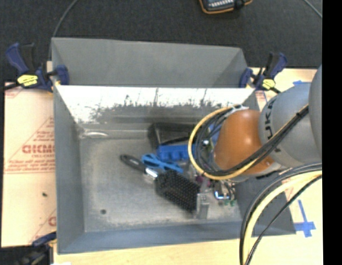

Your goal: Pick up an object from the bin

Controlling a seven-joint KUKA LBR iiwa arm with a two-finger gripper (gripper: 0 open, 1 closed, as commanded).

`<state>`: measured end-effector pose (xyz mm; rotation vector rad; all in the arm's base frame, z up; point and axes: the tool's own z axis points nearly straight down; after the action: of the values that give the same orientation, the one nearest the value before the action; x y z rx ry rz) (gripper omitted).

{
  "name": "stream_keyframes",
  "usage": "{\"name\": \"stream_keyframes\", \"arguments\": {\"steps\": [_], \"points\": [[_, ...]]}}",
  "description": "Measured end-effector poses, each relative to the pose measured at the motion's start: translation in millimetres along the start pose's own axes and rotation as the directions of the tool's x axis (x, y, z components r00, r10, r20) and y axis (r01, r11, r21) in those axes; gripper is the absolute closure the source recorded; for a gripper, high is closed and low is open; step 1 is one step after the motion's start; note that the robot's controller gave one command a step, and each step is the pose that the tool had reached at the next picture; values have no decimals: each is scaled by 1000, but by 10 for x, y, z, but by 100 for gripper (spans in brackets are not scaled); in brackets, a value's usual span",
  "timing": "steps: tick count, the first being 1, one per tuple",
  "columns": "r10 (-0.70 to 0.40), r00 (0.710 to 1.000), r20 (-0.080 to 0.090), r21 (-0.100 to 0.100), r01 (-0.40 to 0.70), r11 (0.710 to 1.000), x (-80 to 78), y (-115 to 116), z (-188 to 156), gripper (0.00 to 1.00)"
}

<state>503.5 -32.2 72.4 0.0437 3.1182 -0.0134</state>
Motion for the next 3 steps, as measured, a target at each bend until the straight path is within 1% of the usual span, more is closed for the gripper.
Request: {"name": "stream_keyframes", "arguments": {"steps": [1,2,3], "points": [[-68,998,12,1,68,998,-6,204,-314,0],[83,997,3,-1,-83,997,21,140,-42,100],[80,997,3,-1,-80,997,21,141,-41,100]]}}
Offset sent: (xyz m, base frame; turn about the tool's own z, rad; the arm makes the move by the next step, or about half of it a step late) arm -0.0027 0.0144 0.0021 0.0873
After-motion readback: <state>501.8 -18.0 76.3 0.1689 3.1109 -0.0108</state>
